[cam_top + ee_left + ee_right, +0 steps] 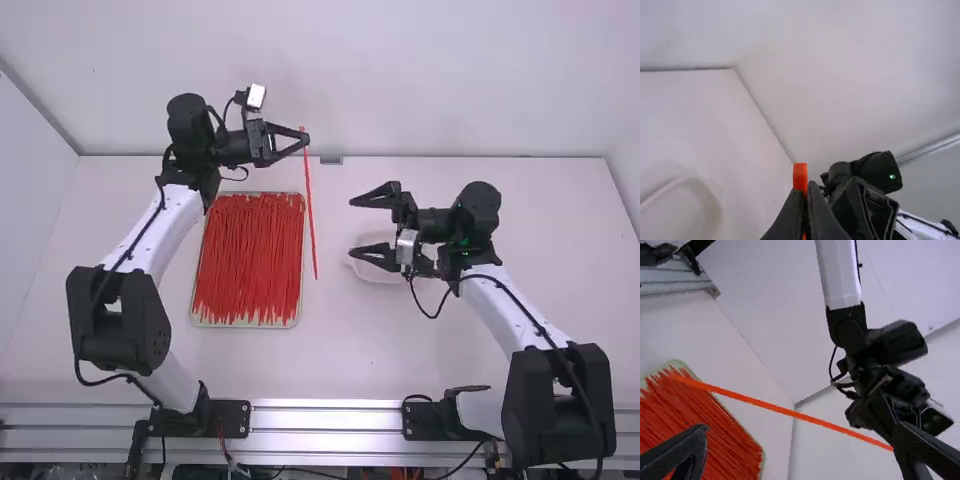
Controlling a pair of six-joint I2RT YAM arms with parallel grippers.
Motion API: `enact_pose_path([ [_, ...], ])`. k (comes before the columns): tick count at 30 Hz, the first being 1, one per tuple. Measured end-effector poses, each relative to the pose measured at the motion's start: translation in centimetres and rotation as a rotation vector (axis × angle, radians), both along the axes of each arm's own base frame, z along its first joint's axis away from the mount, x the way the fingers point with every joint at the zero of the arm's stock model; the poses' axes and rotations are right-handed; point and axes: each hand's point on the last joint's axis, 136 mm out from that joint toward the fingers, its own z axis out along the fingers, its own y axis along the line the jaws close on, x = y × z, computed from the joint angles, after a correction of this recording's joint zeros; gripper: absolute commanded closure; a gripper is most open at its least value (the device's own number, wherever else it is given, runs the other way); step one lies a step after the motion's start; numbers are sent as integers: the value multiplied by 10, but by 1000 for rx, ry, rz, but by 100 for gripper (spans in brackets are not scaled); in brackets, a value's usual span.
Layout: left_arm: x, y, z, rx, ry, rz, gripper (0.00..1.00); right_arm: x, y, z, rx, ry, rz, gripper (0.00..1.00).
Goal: Fasten the cable tie
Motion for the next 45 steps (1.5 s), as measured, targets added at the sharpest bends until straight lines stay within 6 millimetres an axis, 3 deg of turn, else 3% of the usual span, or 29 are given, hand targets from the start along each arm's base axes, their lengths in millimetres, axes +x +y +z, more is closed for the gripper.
enact_pose_path([
  [7, -17, -20, -2, -18, 118, -90, 98, -15, 11, -1, 16, -157, 77, 2],
  [16, -16, -20, -18, -28, 349, -73, 98, -36, 30, -1, 41, -267, 164, 1],
  [21, -11, -18, -27, -26, 422, -34, 98, -45, 39, -1, 51, -288, 204, 24],
  [25, -9, -18, -29, -25, 436, -15, 98, -50, 43, -1, 54, -292, 220, 34],
  [33, -6, -17, -30, -24, 437, 2, 98, -48, 41, -1, 54, -295, 216, 64],
  [36, -6, -17, -30, -24, 437, 4, 98, -49, 42, -1, 55, -295, 218, 69],
  [40, -5, -17, -30, -24, 437, 6, 98, -49, 42, 0, 55, -297, 219, 100],
  [45, -5, -17, -30, -24, 437, 5, 98, -51, 43, 0, 56, -297, 223, 100],
])
